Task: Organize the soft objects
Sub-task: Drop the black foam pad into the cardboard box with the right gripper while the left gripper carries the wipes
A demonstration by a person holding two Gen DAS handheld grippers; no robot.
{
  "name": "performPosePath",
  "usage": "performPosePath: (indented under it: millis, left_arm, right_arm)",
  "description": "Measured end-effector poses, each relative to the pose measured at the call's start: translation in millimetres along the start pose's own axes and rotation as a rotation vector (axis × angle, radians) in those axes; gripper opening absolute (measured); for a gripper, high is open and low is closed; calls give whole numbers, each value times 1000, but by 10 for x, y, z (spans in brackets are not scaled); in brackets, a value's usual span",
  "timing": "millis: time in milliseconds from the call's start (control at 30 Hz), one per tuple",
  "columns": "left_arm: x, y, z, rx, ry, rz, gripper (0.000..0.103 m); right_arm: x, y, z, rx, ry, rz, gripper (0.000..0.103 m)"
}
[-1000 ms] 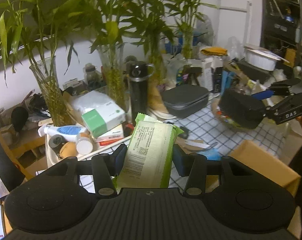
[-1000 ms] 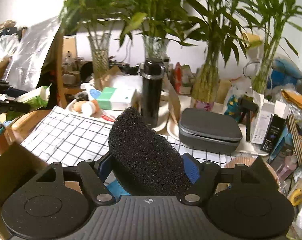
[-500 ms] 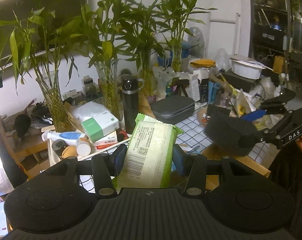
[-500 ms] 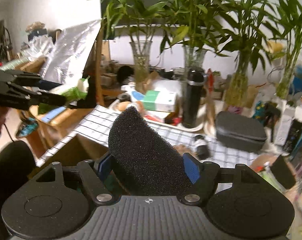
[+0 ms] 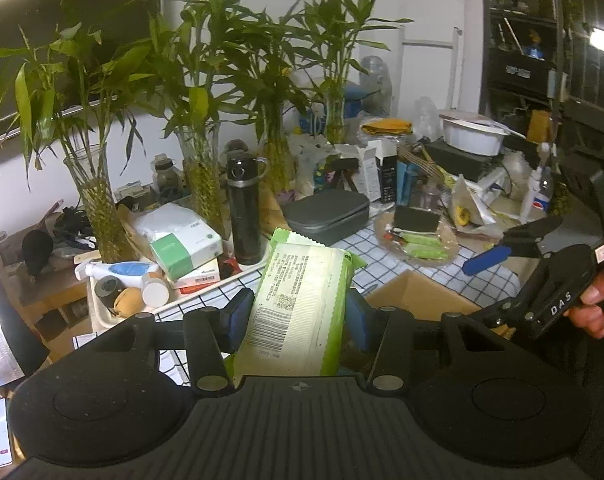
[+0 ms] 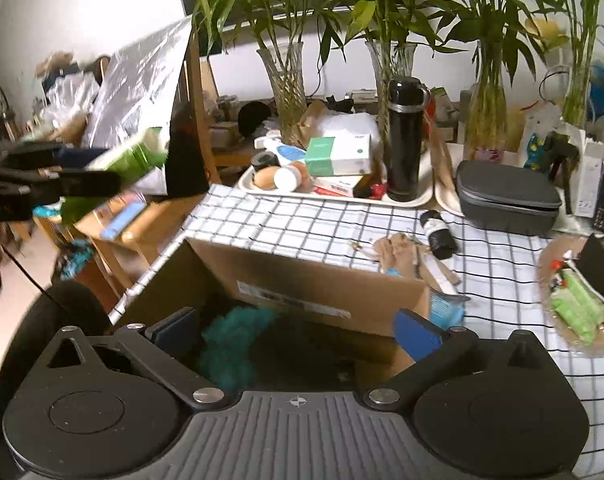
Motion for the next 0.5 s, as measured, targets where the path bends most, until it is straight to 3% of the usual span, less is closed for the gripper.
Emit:
performPosePath:
  millis: [500]
  left_arm:
    - [179, 14, -180, -29, -5, -77, 47]
  right_arm:
    - [-15, -354, -322, -56, -139, -106, 103]
Point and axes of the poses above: each gripper's, at about its wrist camera, not at the fingertips, and y roughly the way its jaws point, x to its right, z to its top, the point moved 7 cm from there along y, roughly the way its jaws point, and after that the axes turned 11 degrees about z, right-handed, at the moved point
